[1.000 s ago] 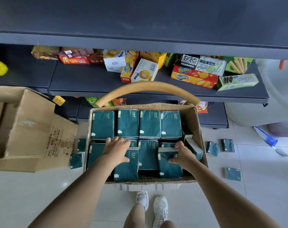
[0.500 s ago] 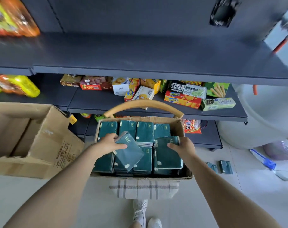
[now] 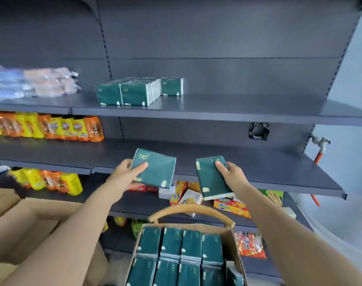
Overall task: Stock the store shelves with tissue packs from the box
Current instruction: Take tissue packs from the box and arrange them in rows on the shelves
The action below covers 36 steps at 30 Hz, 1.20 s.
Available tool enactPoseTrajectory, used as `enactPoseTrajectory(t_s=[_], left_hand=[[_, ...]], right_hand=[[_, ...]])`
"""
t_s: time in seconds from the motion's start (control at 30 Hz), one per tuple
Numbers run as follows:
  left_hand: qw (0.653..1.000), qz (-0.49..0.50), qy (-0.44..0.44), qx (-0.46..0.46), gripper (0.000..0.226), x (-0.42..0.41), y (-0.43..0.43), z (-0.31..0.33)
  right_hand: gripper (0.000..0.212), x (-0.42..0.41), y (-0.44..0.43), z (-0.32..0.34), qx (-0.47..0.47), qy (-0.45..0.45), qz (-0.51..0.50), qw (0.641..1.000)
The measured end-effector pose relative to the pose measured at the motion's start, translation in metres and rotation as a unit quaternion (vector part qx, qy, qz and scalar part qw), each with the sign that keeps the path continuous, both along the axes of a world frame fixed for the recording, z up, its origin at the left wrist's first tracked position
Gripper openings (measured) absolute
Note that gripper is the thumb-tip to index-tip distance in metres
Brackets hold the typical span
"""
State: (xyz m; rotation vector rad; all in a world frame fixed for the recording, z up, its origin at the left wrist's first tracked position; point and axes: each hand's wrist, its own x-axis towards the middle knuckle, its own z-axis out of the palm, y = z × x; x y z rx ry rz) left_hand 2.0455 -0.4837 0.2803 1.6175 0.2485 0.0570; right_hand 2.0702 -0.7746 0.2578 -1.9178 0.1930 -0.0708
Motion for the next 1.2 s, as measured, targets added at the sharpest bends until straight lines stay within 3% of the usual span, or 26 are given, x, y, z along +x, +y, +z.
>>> enactPoseTrajectory(t_s=[0.13,0.27,0.63,0.73,1.03,1.13,1.2], left_hand=[[0.996,0.023,-0.079,-0.031,0.025,0.027,0.021,0.053],[0.989,0.031,-0.136,-0.053,0.014,0.071,0.047,0.093],[0.969,-0.052,-0.237,-0.036,0.017,0.231,0.125,0.173],[0.964,-0.051,-0.258,-0.031,0.032,0.269,0.133,0.191],[0.958,-0.053,-0.282,-0.001,0.022,0.371,0.134,0.214],[0.959,-0.039,-0.279,-0.01,0.02,0.393,0.131,0.212],[0.961,-0.031,-0.273,-0.022,0.02,0.407,0.131,0.21]], right_hand=[[0.041,0.037,0.019,0.064,-0.031,-0.049,0.016,0.998],[0.057,0.08,0.049,0.116,-0.028,-0.097,0.016,0.995],[0.047,0.238,0.141,0.194,-0.177,-0.142,-0.032,0.973],[0.049,0.277,0.156,0.204,-0.285,-0.117,-0.013,0.951],[0.072,0.402,0.174,0.211,-0.443,-0.124,-0.002,0.888],[0.068,0.437,0.178,0.208,-0.486,-0.136,0.009,0.864],[0.061,0.457,0.179,0.203,-0.542,-0.143,0.026,0.827]])
